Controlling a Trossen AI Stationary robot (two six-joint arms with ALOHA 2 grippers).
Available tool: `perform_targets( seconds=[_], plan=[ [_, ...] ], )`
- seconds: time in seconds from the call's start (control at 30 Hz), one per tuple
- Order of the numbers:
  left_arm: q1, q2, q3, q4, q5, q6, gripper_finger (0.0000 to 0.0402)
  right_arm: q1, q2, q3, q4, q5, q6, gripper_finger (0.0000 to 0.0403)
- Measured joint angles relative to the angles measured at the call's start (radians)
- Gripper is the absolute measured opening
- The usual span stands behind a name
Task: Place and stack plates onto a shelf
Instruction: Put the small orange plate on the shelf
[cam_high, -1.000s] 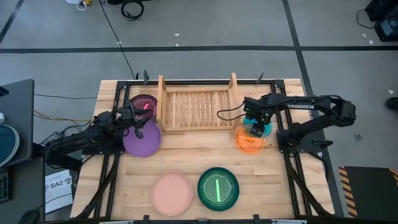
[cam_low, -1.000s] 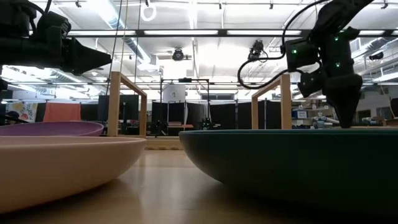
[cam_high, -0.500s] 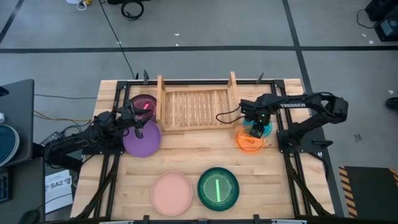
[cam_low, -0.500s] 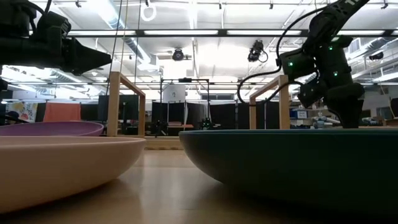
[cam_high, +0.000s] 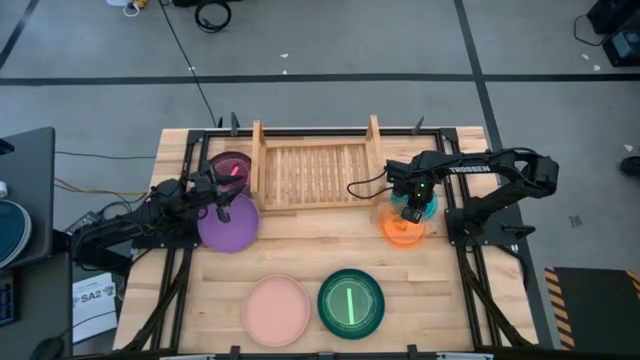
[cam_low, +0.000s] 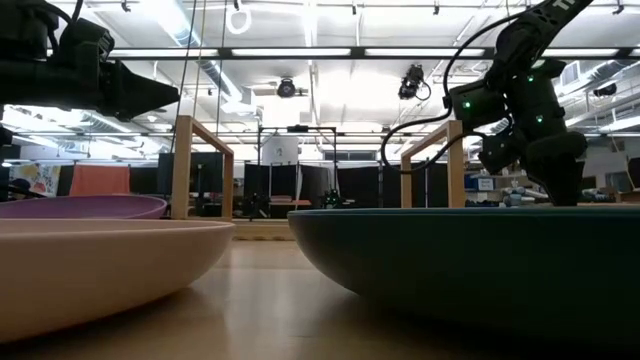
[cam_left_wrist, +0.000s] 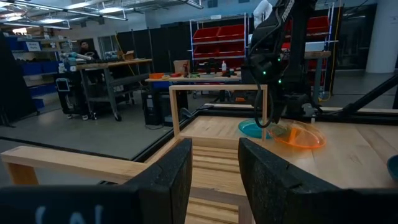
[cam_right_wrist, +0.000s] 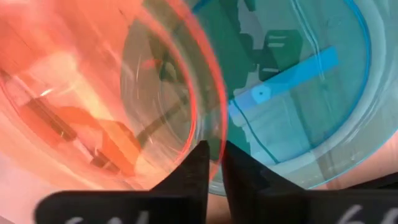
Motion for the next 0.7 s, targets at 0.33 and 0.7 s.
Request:
perform_targets(
  seconds=[0.33, 0.7],
  plan=[
    [0.000, 0.000, 0.000, 0.000, 0.000, 0.000, 0.0137, 0.000, 0.000, 0.000, -0.003, 0.001, 0.000, 0.0013],
    [0.000, 0.000, 0.000, 0.000, 0.000, 0.000, 0.0137, 0.000, -0.001, 0.000, -0.014, -0.018, -0.013, 0.0005]
  ],
)
